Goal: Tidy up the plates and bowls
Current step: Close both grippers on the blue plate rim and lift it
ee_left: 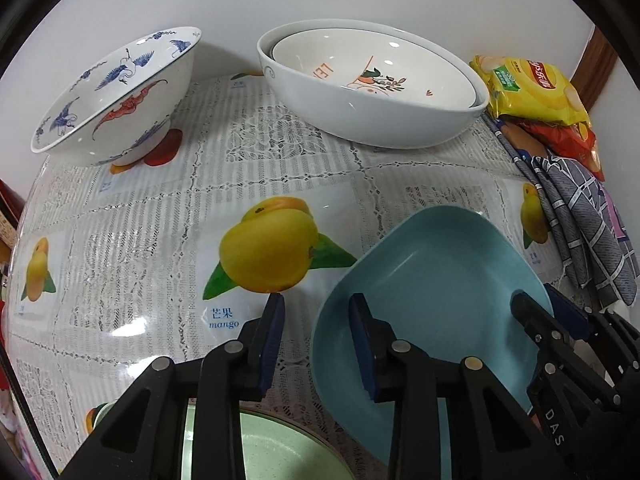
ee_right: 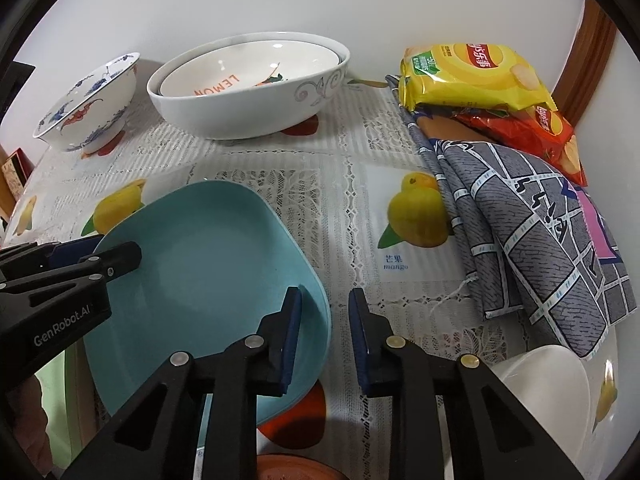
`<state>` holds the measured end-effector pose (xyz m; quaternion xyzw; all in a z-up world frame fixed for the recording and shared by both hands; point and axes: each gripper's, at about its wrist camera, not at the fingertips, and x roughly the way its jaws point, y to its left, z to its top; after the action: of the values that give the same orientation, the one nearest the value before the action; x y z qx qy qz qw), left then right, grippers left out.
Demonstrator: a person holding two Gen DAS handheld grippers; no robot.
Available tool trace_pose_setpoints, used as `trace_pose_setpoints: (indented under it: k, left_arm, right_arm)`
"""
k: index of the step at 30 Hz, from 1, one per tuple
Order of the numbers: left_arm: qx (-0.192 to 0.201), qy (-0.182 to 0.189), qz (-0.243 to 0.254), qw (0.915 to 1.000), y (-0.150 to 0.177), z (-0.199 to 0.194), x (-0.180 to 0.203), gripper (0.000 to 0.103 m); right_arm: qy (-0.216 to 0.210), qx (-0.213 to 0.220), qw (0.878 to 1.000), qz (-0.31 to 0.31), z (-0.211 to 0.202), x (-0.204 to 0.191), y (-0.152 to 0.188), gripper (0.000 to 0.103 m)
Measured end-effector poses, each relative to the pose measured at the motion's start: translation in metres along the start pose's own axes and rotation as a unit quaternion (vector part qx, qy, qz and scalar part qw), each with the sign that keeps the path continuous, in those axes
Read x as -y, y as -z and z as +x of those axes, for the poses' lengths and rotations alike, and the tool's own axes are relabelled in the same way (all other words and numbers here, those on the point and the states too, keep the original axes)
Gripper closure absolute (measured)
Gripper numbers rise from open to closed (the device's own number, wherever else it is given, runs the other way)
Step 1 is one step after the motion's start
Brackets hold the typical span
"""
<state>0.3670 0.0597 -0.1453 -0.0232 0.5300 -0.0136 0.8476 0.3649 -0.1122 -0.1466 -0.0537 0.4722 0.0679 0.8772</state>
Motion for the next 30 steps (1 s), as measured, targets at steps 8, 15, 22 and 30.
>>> trace_pose_setpoints:
  k: [8,15,22,30]
  left_arm:
    - [0.0,0.022,-0.005,0.9997,0.0,-0.001,-0.001,0.088]
    - [0.012,0.042,-0.018,0.9989,-0.002,-0.008,-0.011,0.089]
    - [0.017,0.049,-0.018,0.9985,-0.001,-0.012,-0.011,0.089]
    - [0.026,0.056,-0.009,0.998,0.0,-0.032,-0.002,0.088]
  right_arm:
    - [-0.019,0.018,0.999,0.023,0.0,0.0,0.003,0.091]
    - [-0.026,0.043,0.998,0.034,-0.009,-0.001,0.003,0.093]
    - [-0.038,0.054,0.997,0.05,-0.017,0.003,0.003,0.093]
    - [-0.027,0.066,0.995,0.063,-0.037,0.009,0.005,0.094]
